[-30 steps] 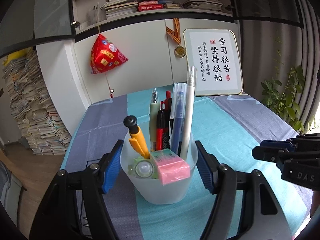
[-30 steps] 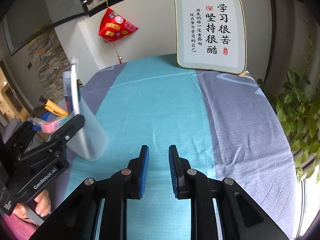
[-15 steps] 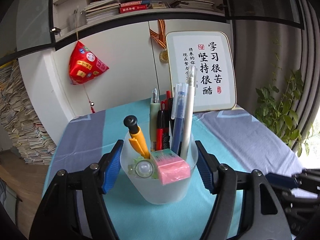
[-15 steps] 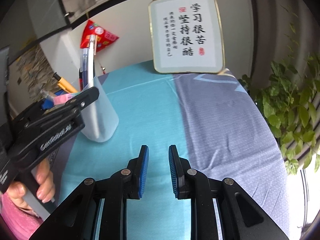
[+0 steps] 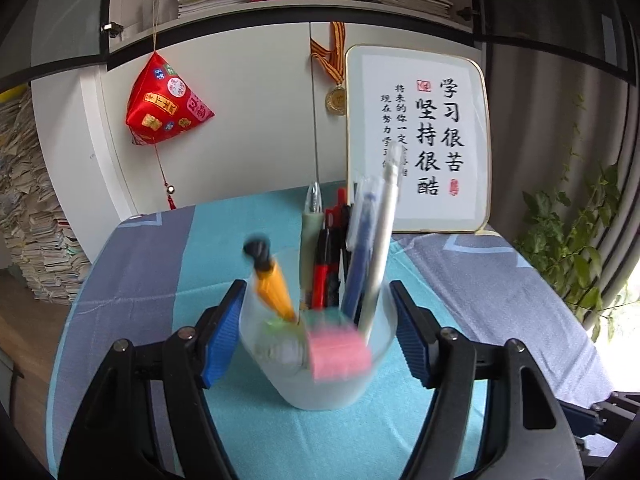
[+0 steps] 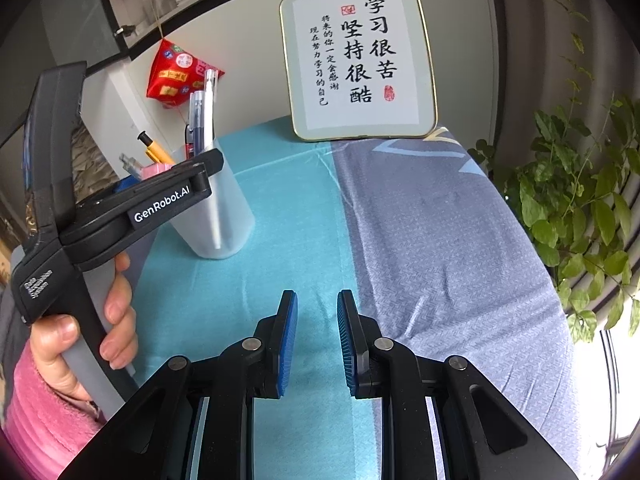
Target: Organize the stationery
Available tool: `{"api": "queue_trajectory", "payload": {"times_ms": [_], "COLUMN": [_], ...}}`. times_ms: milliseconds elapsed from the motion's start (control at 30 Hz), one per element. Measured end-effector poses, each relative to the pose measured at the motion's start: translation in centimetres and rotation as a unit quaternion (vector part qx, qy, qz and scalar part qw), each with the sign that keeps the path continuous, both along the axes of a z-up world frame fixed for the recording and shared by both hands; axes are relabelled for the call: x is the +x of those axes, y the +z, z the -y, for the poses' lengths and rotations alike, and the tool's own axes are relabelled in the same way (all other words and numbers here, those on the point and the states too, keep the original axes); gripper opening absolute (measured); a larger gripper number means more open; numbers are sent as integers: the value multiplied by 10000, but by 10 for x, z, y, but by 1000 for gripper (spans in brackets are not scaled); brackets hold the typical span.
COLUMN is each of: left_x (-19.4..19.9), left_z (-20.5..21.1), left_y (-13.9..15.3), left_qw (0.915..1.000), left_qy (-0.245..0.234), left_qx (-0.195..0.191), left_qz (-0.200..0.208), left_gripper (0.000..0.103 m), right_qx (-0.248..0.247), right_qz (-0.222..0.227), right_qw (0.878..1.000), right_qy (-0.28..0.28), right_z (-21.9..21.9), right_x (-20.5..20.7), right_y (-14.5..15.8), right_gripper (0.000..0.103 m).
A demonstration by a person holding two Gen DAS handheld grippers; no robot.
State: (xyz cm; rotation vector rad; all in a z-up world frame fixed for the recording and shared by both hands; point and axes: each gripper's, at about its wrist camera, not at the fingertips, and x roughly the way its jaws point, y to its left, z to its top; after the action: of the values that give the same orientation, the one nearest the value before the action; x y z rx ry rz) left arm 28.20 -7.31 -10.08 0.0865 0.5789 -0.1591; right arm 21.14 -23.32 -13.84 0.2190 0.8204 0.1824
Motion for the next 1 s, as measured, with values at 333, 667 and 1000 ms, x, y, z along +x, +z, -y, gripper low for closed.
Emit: {"api": "queue_trajectory", "payload": {"times_ms": [333, 667, 1000], "left_x": [-26, -108, -192], "left_z": [-12, -51, -63], "left_y": [14, 47, 91], "left_qw": [9993, 9979, 9983], "left_qy": [241, 545, 519], "left_qx": [281, -72, -274], "left_qz": [-58, -332, -45], "left_gripper": [101, 101, 101], "right_qx": [-44, -89, -488], "right_qz": [53, 244, 542], "right_qw": [10000, 9996, 9966], "right_qy": [-61, -100, -383], "right_z": [-3, -16, -34], "right_x": [-14, -49, -105], "right_y": [15, 54, 103], "right_gripper": [20, 21, 57]}}
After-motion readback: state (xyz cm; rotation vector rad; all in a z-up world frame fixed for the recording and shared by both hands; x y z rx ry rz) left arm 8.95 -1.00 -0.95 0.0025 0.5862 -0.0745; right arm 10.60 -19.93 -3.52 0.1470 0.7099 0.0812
